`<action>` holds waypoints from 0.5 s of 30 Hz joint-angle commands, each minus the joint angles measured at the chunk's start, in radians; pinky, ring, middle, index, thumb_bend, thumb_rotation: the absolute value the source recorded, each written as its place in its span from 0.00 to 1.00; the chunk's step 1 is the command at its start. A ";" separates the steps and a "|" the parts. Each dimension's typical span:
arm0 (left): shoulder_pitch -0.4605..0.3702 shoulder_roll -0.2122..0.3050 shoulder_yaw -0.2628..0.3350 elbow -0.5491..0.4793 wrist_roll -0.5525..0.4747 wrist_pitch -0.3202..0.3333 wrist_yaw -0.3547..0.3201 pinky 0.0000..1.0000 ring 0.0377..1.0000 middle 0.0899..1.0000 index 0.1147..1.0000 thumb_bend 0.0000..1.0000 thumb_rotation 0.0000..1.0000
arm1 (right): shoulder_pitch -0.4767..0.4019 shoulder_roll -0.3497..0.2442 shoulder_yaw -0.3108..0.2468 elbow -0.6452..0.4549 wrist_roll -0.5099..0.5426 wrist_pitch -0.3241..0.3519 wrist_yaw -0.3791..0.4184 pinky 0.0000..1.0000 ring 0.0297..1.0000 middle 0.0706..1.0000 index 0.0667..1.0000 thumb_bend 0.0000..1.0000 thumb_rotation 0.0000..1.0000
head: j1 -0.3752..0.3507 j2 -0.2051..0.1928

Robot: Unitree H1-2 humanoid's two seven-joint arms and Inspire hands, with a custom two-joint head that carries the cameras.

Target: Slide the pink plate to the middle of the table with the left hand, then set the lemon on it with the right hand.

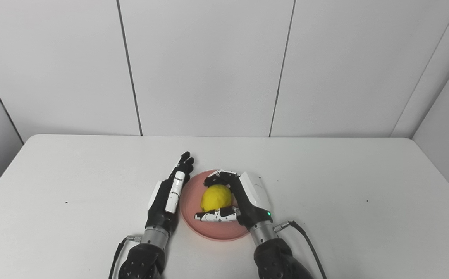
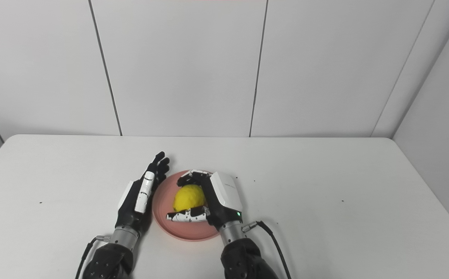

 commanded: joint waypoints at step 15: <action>-0.015 -0.011 0.009 0.011 -0.042 -0.052 -0.025 0.97 0.95 0.95 0.95 0.62 1.00 | 0.009 -0.018 0.005 -0.087 -0.035 -0.145 -0.038 0.97 0.99 0.98 0.91 0.65 0.57 | -0.013 -0.001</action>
